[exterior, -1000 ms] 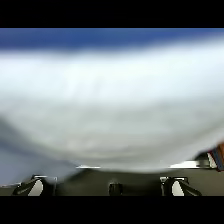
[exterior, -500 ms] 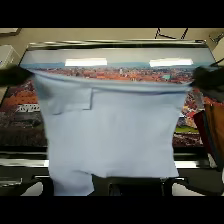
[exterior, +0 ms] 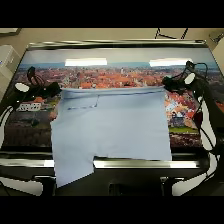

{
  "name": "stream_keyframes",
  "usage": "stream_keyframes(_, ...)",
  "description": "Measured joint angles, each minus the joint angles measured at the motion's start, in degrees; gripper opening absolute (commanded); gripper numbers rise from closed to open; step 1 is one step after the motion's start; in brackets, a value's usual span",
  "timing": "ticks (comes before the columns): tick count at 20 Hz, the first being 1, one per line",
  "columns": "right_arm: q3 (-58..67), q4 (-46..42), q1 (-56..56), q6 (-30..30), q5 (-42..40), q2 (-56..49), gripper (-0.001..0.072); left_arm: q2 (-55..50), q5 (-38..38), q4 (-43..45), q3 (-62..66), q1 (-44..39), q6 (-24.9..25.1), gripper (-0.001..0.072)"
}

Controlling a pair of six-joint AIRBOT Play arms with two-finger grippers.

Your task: Fold the clothes and pants, and hang the long-sleeved shirts on hangers.

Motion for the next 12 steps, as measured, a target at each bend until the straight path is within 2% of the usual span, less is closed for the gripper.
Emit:
stream_keyframes(3, -0.1, 0.0, -0.5, 2.0, -9.5, -1.6, 0.0052, -3.7, 9.1, -0.2, 3.0, -2.0, 0.2, 0.0023)
stream_keyframes(7, -0.2, 0.0, -0.8, 3.3, -11.3, -4.2, 0.0052, -6.6, 14.4, 0.1, 4.3, -4.5, 0.2, 0.0023)
stream_keyframes(9, 0.5, 0.0, -1.4, 3.3, -8.2, -4.2, 0.0053, -6.4, 12.3, 0.4, 5.1, -4.5, 0.1, 0.0022)
stream_keyframes(12, 1.9, 0.0, -3.4, 0.4, 2.0, -1.8, 0.0053, -3.0, 0.1, 3.1, 6.0, -2.4, 0.1, 0.0023)
